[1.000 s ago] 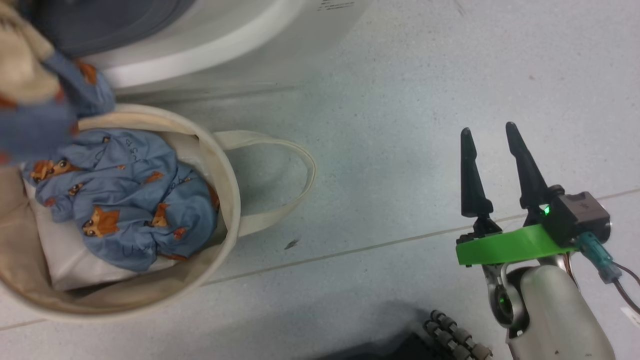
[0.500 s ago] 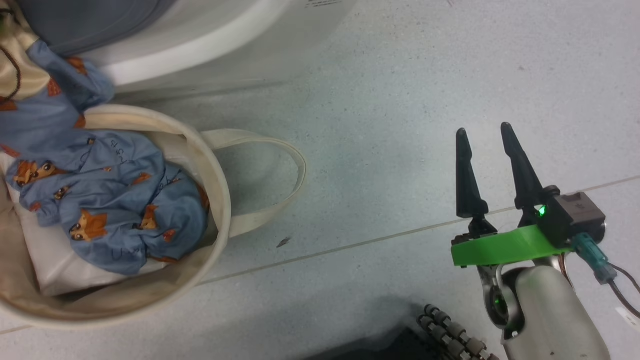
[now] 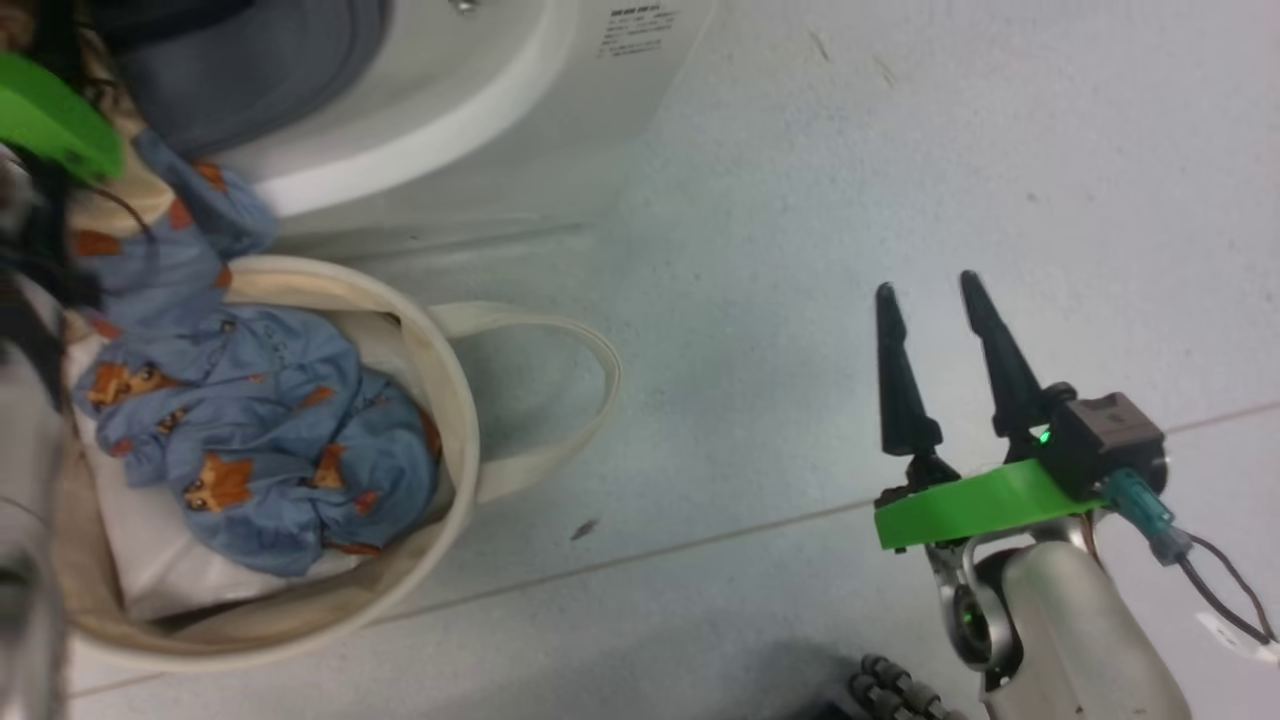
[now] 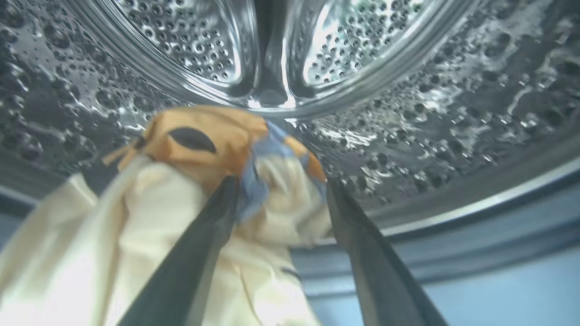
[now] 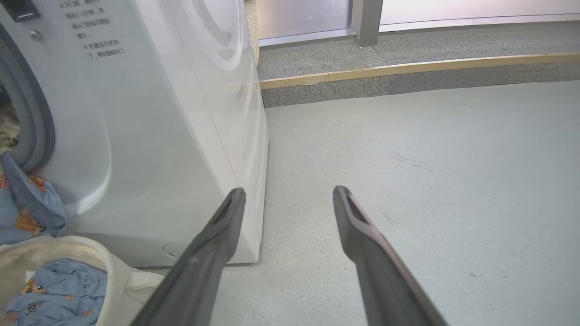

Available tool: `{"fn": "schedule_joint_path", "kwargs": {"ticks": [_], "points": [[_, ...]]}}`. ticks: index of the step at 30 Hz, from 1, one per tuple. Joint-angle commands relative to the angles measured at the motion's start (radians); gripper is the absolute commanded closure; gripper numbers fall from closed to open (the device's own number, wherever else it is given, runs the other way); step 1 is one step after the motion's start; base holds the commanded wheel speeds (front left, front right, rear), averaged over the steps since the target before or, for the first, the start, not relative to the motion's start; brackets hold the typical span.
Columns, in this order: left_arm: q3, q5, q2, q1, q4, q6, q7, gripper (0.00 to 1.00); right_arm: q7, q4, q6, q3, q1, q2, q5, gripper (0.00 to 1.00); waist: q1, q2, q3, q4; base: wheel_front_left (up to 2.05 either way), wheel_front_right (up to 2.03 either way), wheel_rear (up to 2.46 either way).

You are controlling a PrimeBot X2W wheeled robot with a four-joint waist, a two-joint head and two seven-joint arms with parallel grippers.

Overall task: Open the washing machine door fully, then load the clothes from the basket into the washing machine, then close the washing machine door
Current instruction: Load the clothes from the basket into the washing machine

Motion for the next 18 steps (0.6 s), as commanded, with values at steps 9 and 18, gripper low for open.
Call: {"fn": "schedule_joint_path", "kwargs": {"ticks": [9, 18], "points": [[0.055, -0.053, -0.028, 0.252, -0.311, -0.007, -0.012, 0.00, -0.012, 0.025, 0.007, 0.049, -0.027, -0.018, 0.049, 0.00, 0.0002, 0.0000, -0.156, 0.086, 0.00, 0.00, 0.00], [0.078, -0.077, -0.031, 0.572, -0.580, -0.007, -0.012, 0.00, -0.012, 0.079, 0.007, 0.078, -0.026, -0.060, 0.101, 0.00, 0.0002, 0.0000, -0.319, 0.171, 0.00, 0.00, 0.00]]}}
